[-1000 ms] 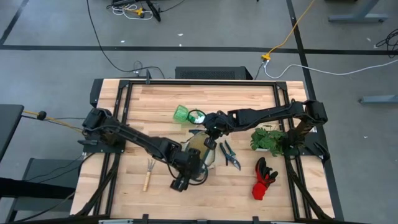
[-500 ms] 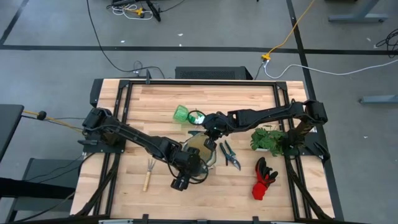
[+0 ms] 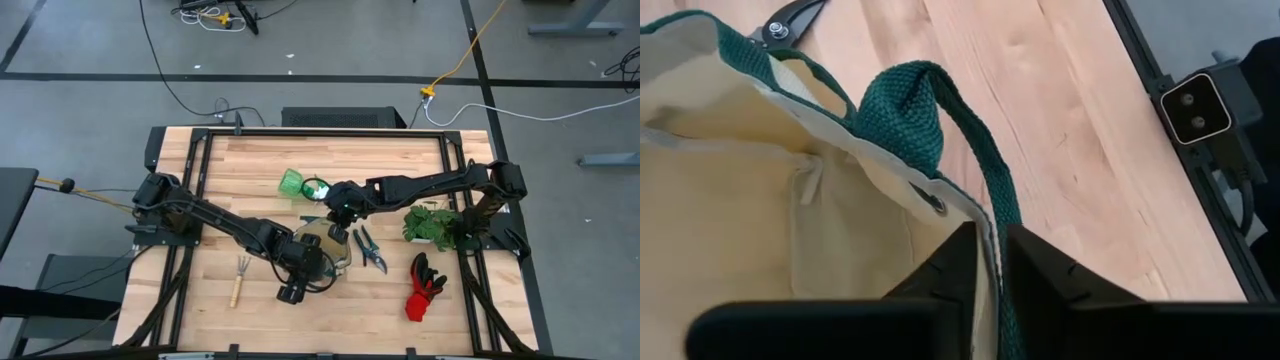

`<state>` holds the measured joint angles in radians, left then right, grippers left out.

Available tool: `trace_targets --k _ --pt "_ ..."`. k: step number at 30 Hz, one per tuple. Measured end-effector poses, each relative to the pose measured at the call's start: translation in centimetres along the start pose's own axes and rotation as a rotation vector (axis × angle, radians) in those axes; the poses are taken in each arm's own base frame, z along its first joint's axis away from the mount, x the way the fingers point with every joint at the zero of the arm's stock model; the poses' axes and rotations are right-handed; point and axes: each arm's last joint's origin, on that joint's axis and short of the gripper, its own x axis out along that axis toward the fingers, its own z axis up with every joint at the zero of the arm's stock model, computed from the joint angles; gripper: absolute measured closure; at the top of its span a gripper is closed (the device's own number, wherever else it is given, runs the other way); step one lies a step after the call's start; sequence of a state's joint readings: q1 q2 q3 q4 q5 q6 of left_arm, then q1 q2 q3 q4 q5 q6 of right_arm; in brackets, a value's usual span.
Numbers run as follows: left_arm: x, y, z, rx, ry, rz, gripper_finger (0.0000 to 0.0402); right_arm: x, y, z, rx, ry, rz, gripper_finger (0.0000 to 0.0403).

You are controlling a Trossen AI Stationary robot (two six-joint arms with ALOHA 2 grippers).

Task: Pick & Place Garden tools in Gardening bag
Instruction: Prepare the gardening bag

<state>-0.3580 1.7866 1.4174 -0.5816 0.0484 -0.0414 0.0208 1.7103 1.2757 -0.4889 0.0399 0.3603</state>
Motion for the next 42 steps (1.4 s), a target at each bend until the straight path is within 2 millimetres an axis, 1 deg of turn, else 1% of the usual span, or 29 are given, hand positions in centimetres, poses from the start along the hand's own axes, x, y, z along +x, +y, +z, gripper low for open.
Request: trace_targets --k 4,9,20,29,33,37,40,42 --pt "0.0 0.0 -0.1 0.001 0.005 -0.001 0.0301 0.0 0.0 0.0 -0.002 0.002 0.006 0.0333" --pt "0.0 0.0 -0.1 0.001 0.009 -0.001 0.0282 0.0 0.1 0.0 0.0 0.006 0.018 0.032" --pt "-1.1 -0.9 0.7 0.03 0.025 -0.01 0.0266 0.0 0.7 0.2 -0.009 -0.011 0.097 0.0316" --pt "-1.2 -0.9 0.7 0.044 0.032 0.002 0.0268 0.0 0.7 0.2 -0.027 -0.016 0.104 0.0316" --pt "-1.3 -0.8 0.8 0.06 0.029 0.016 0.0269 -0.4 0.7 0.4 -0.036 -0.027 0.106 0.0316" --pt "-2.3 -0.7 0.9 0.06 0.005 0.045 0.0269 -1.2 0.8 0.7 -0.052 -0.062 0.123 0.0316" --pt "-3.5 -0.2 0.9 0.033 -0.005 0.114 0.0269 -2.1 1.1 1.2 -0.069 -0.11 0.184 0.0316" --pt "-4.3 0.4 0.9 0.018 -0.012 0.151 0.0269 -2.6 1.2 1.4 -0.072 -0.134 0.188 0.0316"
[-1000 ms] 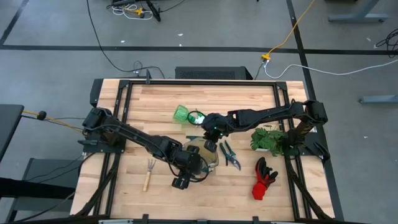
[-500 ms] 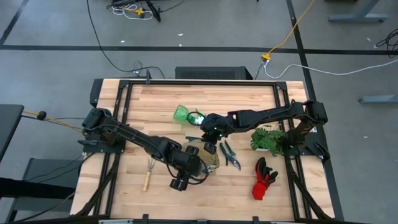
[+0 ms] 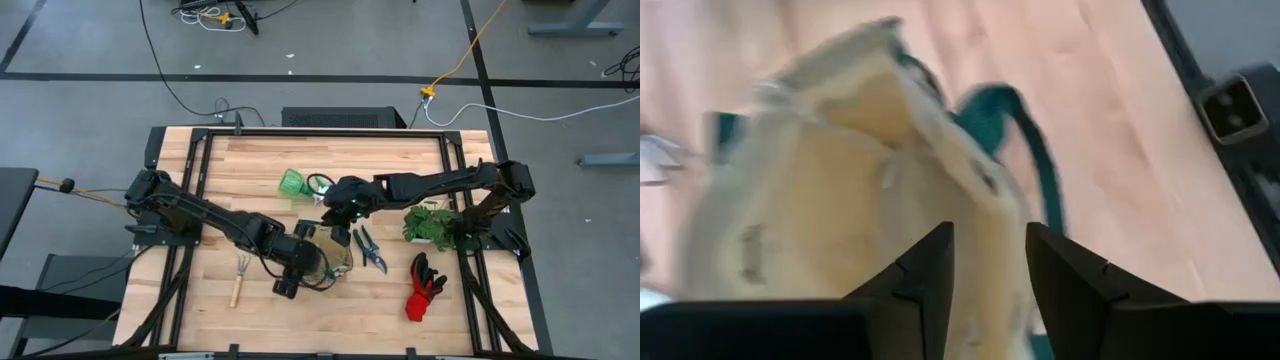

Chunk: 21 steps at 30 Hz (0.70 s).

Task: Pick & Place Garden tools in Gardening bag
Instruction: Prepare the gardening bag, then put the green spray bottle into the gardening bag

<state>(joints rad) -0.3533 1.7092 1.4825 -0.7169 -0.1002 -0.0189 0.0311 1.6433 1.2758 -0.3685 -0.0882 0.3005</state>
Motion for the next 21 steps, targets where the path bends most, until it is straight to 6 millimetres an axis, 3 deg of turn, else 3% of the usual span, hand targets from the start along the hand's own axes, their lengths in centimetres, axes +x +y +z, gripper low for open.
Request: trace_targets --k 14,21 --pt "-7.8 3.6 -2.1 -0.102 0.032 0.285 0.027 -3.2 -0.2 0.0 -0.027 -0.018 -0.171 0.0316" --pt "-10.0 6.4 -4.2 -0.082 0.176 0.468 0.028 -3.7 -0.3 -0.1 -0.028 -0.006 -0.195 0.0316"
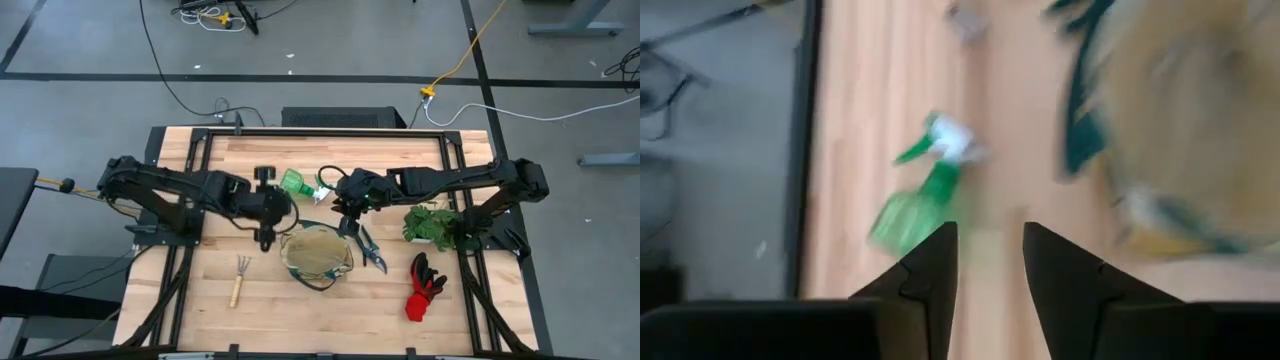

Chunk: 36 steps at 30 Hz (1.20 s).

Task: Pick & Place Garden tools in Gardening bag
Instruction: Put the green spray bottle into the gardening bag

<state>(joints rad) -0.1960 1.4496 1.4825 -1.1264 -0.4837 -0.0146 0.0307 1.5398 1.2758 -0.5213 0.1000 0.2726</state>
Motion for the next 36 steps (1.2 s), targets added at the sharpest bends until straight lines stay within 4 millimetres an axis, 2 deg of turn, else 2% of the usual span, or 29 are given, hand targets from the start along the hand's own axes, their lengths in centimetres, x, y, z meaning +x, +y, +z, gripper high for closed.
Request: trace_targets --k 11,20,27,36 --pt "2.0 4.8 -0.7 0.059 0.093 0.073 0.028 -0.1 -0.1 -0.4 0.003 0.037 -0.007 0.0316" --pt "4.6 7.9 -1.0 0.182 0.118 -0.026 0.028 -0.1 -0.1 -0.5 0.005 0.058 -0.009 0.0316" --pt "8.1 8.9 -1.1 0.277 0.176 -0.117 0.028 -0.2 0.2 -1.0 0.008 0.091 -0.005 0.0316" --pt "12.6 9.2 -1.0 0.295 0.221 -0.201 0.028 -0.3 0.9 -1.4 -0.007 0.119 -0.006 0.0316"
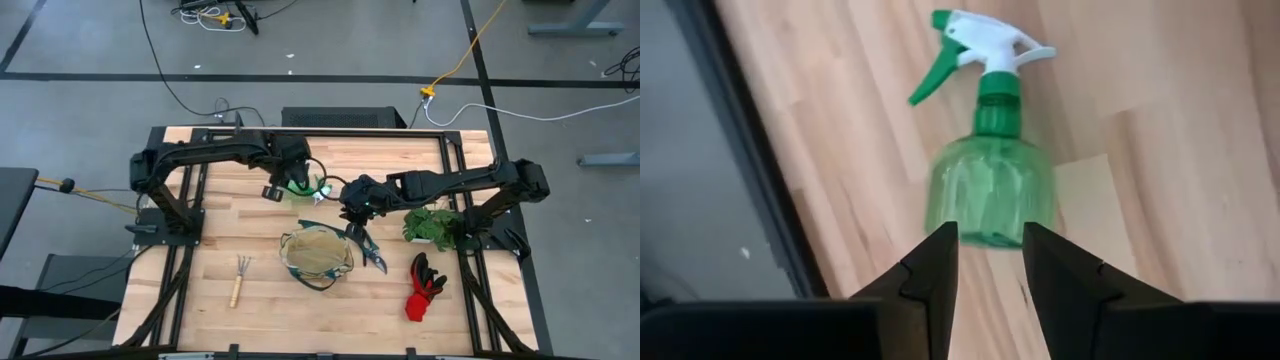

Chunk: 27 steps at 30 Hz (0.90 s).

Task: Pick & Place Garden tools in Gardening bag
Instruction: Put the green spray bottle into the gardening bag

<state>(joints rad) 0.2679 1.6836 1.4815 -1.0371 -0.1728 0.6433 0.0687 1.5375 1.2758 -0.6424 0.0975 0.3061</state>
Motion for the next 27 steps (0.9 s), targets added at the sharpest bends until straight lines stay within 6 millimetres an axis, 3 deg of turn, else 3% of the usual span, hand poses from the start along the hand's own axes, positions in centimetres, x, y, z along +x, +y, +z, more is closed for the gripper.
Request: trace_targets --k 5,21,27 --pt "1.2 0.2 0.4 0.031 0.013 -0.013 0.028 0.0 0.3 -0.3 -0.009 0.011 -0.019 0.0316" --pt "1.3 0.8 1.3 0.055 -0.094 0.037 0.028 -0.1 0.4 -0.6 0.027 0.028 -0.043 0.0316" --pt "2.5 1.0 1.6 0.054 -0.088 0.02 0.028 -0.1 0.4 -0.6 0.026 0.03 -0.044 0.0316"
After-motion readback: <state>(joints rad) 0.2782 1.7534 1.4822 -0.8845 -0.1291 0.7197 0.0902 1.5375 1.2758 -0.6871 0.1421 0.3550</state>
